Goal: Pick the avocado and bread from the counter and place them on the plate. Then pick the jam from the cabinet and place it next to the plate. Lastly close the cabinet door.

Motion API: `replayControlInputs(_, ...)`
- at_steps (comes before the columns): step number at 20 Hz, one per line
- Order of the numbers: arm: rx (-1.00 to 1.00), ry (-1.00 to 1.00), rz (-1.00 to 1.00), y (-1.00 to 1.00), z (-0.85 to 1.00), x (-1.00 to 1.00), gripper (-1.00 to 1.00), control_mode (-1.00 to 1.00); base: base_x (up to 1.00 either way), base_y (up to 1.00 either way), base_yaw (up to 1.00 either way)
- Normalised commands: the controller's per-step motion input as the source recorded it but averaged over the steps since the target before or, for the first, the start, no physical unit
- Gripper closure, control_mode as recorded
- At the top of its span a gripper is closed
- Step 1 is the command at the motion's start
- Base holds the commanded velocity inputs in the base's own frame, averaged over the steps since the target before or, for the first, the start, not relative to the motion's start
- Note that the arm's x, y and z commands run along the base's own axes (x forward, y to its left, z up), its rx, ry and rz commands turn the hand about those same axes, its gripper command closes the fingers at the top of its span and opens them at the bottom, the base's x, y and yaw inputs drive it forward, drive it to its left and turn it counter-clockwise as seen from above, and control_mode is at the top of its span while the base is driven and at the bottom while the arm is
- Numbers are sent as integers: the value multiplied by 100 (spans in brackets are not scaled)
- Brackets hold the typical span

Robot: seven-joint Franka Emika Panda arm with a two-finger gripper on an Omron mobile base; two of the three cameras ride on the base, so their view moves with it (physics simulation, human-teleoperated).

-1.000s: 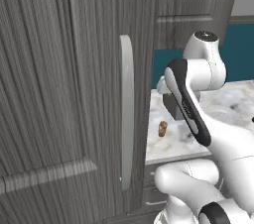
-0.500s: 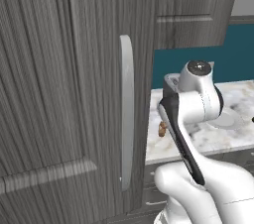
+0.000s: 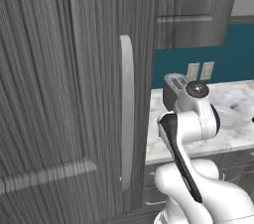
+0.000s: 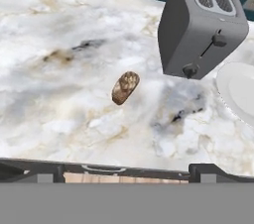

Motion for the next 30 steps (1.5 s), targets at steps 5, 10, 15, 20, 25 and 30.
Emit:
replayControlInputs(5, 0, 0, -2, -11, -23, 1, -100, -100, 0, 0, 0)
replayControlInputs(10, 1, 0, 0, -2, -22, 10, -100, -100, 0, 0, 0)
replayControlInputs(15, 1, 0, 0, 0, -19, 24, -100, -100, 0, 0, 0)
replayControlInputs(20, 1, 0, 0, -3, -26, 33, -100, -100, 0, 0, 0)
replayControlInputs(25, 8, 0, -3, 0, -27, 37, -100, -100, 0, 0, 0)
replayControlInputs(30, 7, 0, -3, -4, -19, 41, -100, -100, 0, 0, 0)
